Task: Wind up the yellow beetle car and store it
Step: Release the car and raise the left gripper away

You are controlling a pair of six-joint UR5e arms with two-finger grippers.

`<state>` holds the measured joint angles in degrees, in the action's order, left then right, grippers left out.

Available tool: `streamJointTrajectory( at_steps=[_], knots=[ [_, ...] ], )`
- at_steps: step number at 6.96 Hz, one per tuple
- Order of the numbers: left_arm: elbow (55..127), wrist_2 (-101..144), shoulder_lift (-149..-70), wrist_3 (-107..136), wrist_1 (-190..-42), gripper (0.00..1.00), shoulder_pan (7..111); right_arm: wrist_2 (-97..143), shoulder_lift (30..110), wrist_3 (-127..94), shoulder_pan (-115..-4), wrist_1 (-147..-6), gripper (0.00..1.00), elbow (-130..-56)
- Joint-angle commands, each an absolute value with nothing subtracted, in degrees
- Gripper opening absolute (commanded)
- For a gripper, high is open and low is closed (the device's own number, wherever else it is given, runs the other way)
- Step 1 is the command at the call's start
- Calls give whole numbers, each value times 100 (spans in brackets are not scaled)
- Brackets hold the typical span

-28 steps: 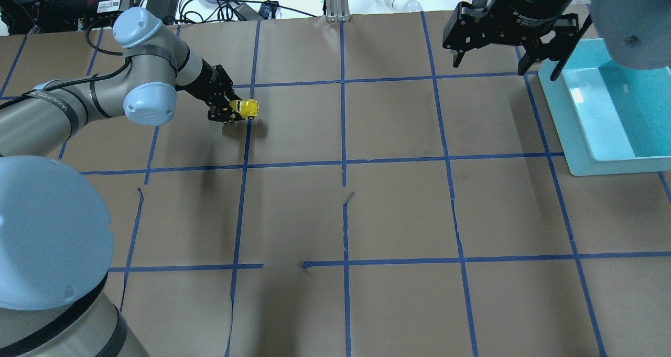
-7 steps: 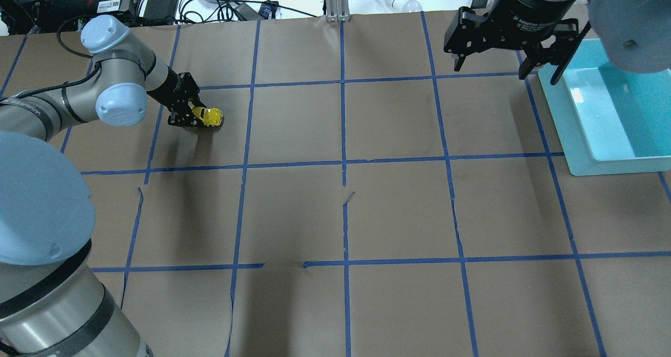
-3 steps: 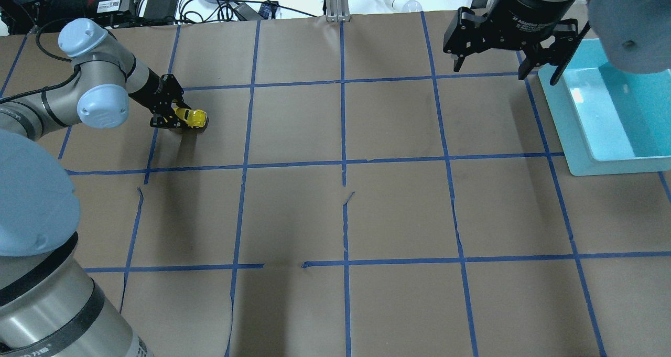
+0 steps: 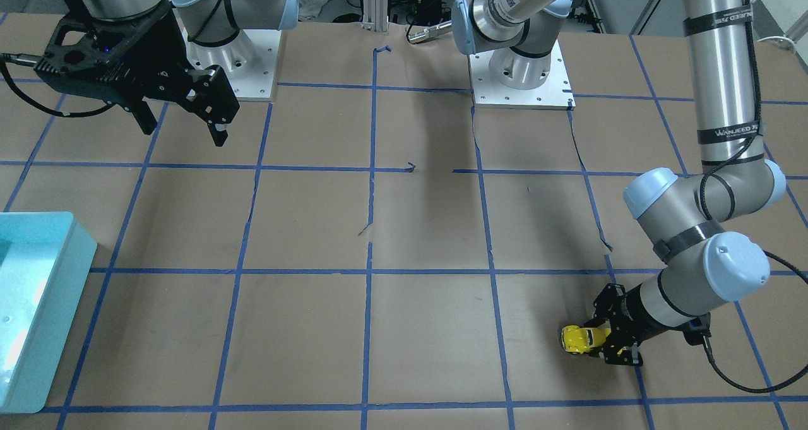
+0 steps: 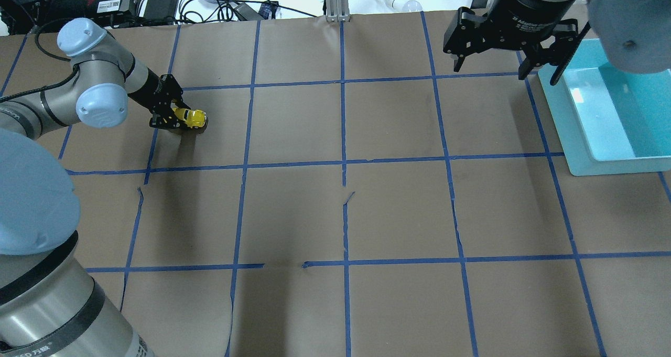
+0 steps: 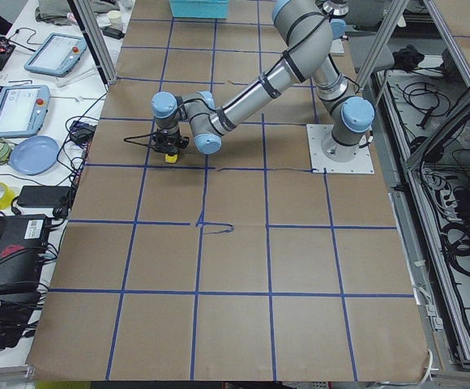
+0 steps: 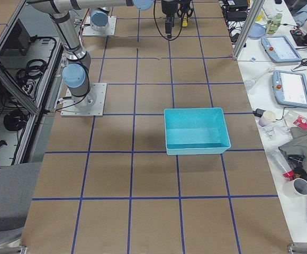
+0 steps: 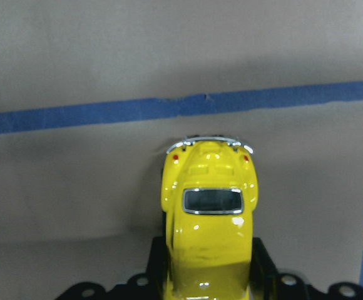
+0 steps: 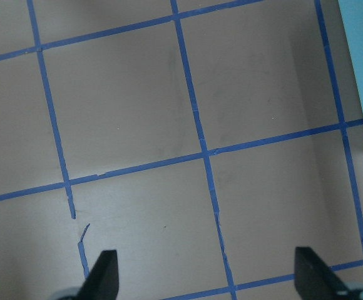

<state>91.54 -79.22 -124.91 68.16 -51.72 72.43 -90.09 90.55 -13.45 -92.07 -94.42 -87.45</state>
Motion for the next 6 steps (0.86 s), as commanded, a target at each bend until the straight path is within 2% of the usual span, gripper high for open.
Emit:
streamJointTrajectory(
  at_steps=[1, 4, 6],
  knots=[
    [9132, -7901, -12393, 6777, -5150, 85, 7303, -9009, 9053, -1345, -9211, -9439, 100, -8745],
    [9062, -7954, -11745, 6619, -5220, 86, 7715, -9009, 9053, -1345, -9211, -9440, 100, -8745],
    [8931, -8608, -11331, 4161, -5726, 95, 7717, -9009, 9053, -1345, -9202, -9439, 100, -8745]
  ],
)
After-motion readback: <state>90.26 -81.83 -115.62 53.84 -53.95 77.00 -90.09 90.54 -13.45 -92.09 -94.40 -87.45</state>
